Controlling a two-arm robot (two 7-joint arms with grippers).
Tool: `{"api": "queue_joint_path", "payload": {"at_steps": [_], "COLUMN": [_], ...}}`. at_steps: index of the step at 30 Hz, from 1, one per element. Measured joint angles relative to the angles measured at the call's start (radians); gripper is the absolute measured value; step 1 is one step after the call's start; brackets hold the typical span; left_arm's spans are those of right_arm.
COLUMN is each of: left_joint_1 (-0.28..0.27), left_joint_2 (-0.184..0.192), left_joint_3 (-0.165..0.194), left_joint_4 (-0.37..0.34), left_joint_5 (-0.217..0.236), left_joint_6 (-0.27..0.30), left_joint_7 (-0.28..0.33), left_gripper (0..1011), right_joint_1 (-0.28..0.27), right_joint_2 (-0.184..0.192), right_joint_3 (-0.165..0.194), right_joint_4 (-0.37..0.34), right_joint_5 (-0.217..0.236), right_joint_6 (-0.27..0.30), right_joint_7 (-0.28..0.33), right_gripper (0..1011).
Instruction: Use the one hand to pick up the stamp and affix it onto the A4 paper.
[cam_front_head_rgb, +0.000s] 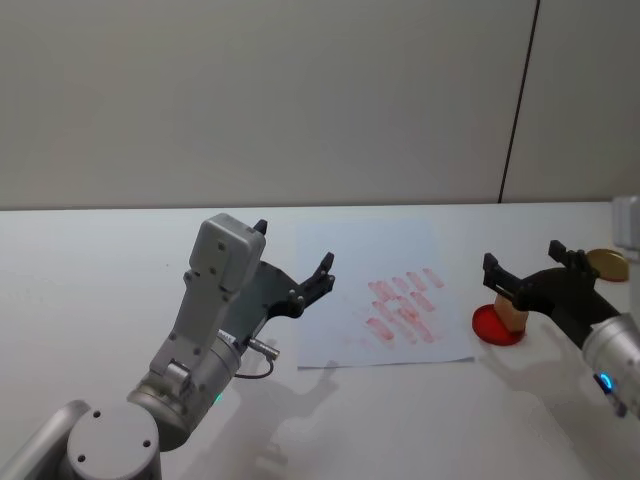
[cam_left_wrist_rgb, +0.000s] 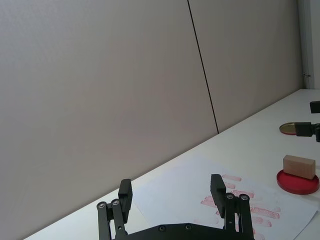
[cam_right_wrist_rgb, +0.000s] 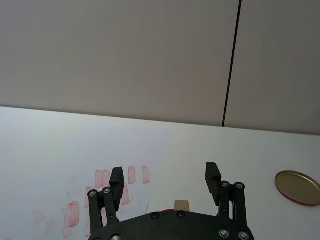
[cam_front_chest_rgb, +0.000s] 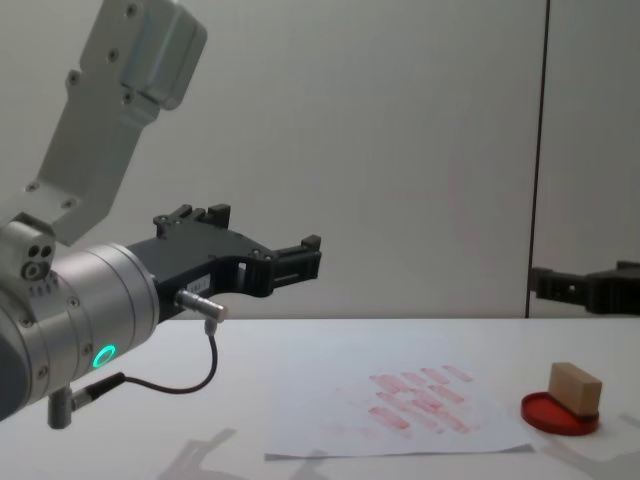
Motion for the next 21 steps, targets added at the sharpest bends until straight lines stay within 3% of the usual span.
{"api": "queue_joint_path", "payload": {"at_steps": [13, 21], "left_joint_1": [0.0, 0.0], "left_joint_2": [0.0, 0.0], "left_joint_3": [0.0, 0.0], "left_joint_4": [0.0, 0.0], "left_joint_5": [0.0, 0.0], "left_joint_6": [0.0, 0.0], "left_joint_7": [0.0, 0.0], "left_gripper": [993, 993], "right_joint_1": [0.076, 0.104], "right_joint_2": [-0.043, -0.059], "right_joint_3": [-0.004, -0.003], "right_joint_4": [0.073, 0.114], "right_joint_5": [0.012, 0.02], "right_joint_6": [0.125, 0.17], "right_joint_7": [-0.045, -0.057], "right_gripper": [1001, 1001]}}
